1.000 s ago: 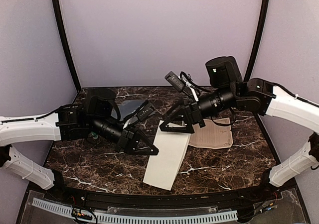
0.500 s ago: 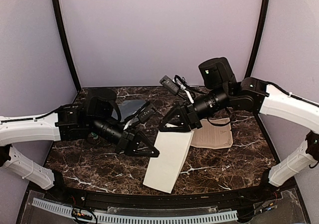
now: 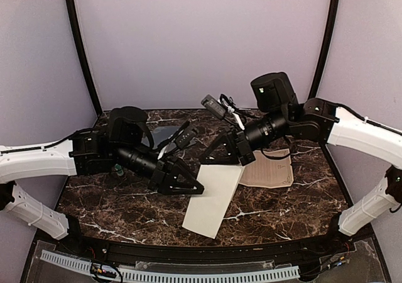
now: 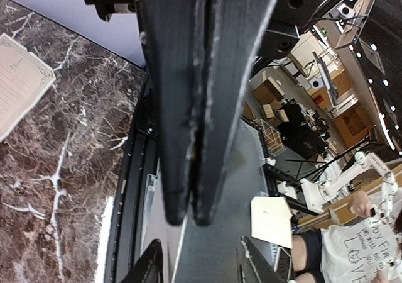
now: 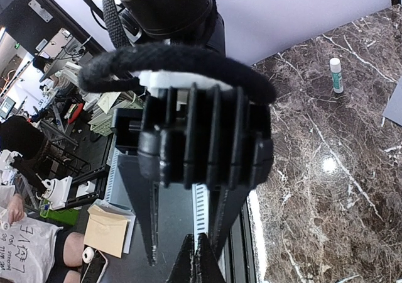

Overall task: Place the letter into the envelope and seal it
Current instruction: Fold the letter.

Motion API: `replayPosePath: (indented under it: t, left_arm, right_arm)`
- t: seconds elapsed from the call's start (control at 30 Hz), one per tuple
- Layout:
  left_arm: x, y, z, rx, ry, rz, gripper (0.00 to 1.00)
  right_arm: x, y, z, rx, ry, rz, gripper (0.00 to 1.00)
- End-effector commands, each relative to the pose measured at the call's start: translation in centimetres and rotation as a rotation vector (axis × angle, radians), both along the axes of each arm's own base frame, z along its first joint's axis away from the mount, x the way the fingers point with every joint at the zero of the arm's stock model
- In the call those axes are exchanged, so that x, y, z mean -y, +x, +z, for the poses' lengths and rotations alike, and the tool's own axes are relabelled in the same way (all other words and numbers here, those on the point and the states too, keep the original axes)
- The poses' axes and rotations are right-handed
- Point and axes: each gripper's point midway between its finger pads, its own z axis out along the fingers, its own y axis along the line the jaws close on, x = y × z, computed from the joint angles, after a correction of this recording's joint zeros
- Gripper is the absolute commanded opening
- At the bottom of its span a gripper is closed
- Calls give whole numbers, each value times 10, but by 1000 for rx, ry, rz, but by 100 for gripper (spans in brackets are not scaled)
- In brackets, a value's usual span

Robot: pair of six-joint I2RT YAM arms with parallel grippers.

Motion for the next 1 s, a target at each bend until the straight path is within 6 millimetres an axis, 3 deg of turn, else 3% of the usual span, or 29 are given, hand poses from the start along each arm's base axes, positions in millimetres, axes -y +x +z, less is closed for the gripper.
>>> replayPosePath:
  t: [0.0, 0.07, 0.27, 0.47, 0.6, 0.63, 0.73, 0.83, 0.9, 0.97]
  left_arm:
    - [4, 13, 27, 90, -67, 70, 47]
    - [5, 19, 31, 111, -76, 100, 45]
    - [8, 24, 41, 124, -117, 121, 24]
    - [13, 20, 34, 85, -112, 87, 1]
    - [11, 19, 32, 85, -113, 89, 0]
    - [10, 19, 32, 86, -113, 90, 0]
    - [9, 19, 33, 90, -118, 92, 0]
    - [9, 19, 34, 92, -121, 91, 0]
    - [9, 18, 35, 93, -123, 89, 0]
    - [9, 18, 34, 92, -124, 86, 0]
  right_arm:
    - [4, -7, 11, 20, 46, 20, 0]
    - [5, -8, 11, 21, 46, 18, 0]
    - [8, -10, 13, 18, 57, 17, 0]
    - [8, -11, 14, 16, 66, 18, 0]
    - [10, -13, 13, 12, 61, 18, 0]
    - [10, -14, 13, 9, 58, 21, 3]
    - [12, -14, 10, 4, 44, 21, 25]
    - [12, -14, 5, -2, 29, 21, 30]
    - [12, -14, 3, -2, 25, 17, 26]
    - [12, -13, 4, 2, 29, 11, 12]
